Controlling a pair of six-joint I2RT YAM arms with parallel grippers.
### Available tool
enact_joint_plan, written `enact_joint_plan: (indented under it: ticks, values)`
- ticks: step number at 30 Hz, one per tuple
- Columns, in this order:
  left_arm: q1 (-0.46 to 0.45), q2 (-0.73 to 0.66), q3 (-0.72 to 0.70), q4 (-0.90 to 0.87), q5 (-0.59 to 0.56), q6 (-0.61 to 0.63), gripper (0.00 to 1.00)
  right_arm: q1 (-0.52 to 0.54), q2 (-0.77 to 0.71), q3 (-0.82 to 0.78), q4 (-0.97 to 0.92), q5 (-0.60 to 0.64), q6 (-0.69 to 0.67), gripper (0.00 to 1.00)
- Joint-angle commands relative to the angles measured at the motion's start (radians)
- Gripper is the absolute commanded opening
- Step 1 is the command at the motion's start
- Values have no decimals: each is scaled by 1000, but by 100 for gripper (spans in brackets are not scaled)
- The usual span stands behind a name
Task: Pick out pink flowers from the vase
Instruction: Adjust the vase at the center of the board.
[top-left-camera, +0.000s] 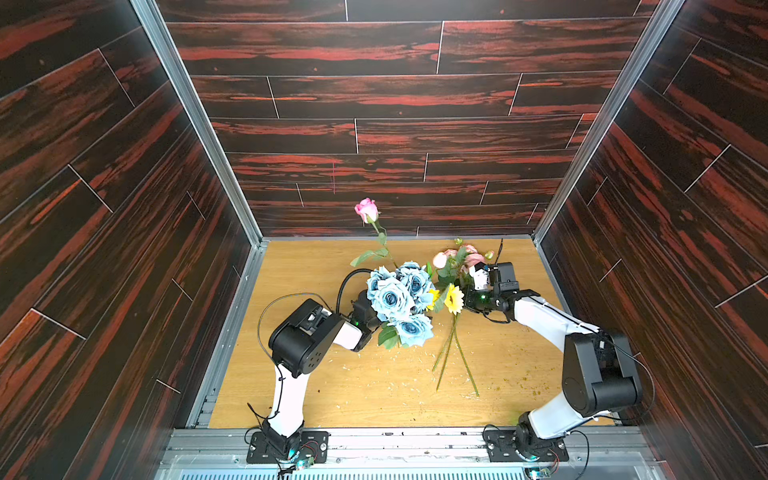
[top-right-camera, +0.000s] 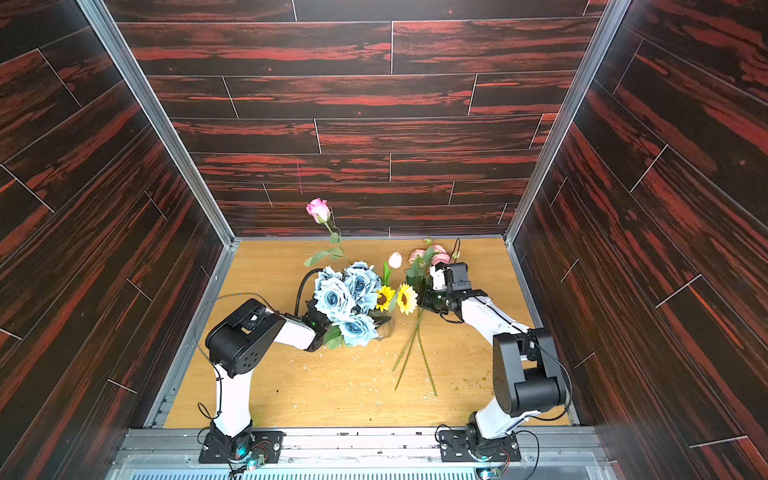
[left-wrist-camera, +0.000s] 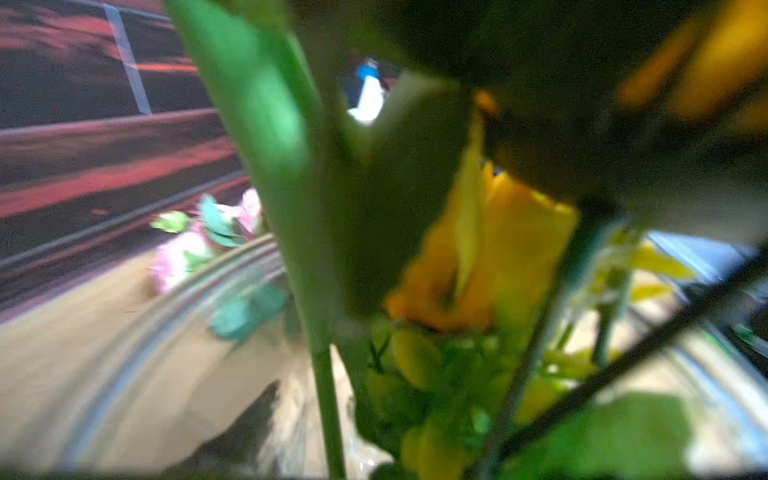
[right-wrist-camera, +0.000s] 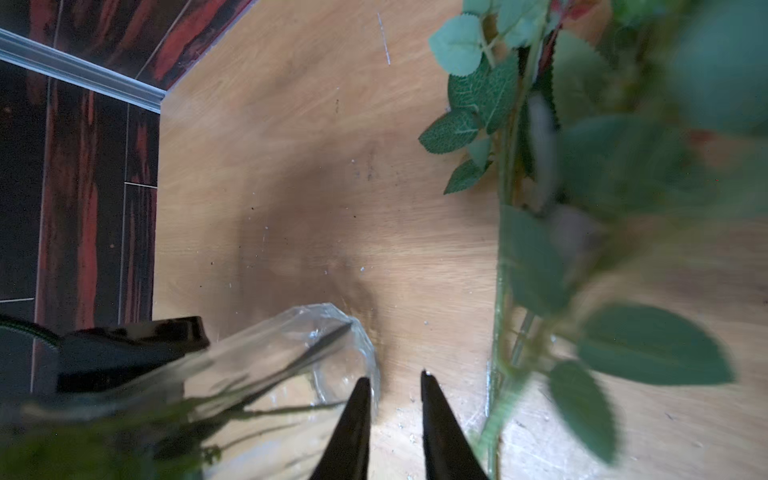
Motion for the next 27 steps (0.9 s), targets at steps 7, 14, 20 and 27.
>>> enact_joint_plan:
  ticks: [7,14,20,27]
  values:
    - [-2,-41,-51,-34,-44,-14,100,21,-36,-19,13,-10,7,31]
    - [-1,-188,-148,-88,-315,17,100,21,-113,-62,38,26,0,54]
    - [-1,-336,-227,-143,-430,10,100,16,-185,-144,209,-42,14,65]
    - [-1,-448,-295,-226,-516,-59,100,-36,-159,-196,528,-141,79,66]
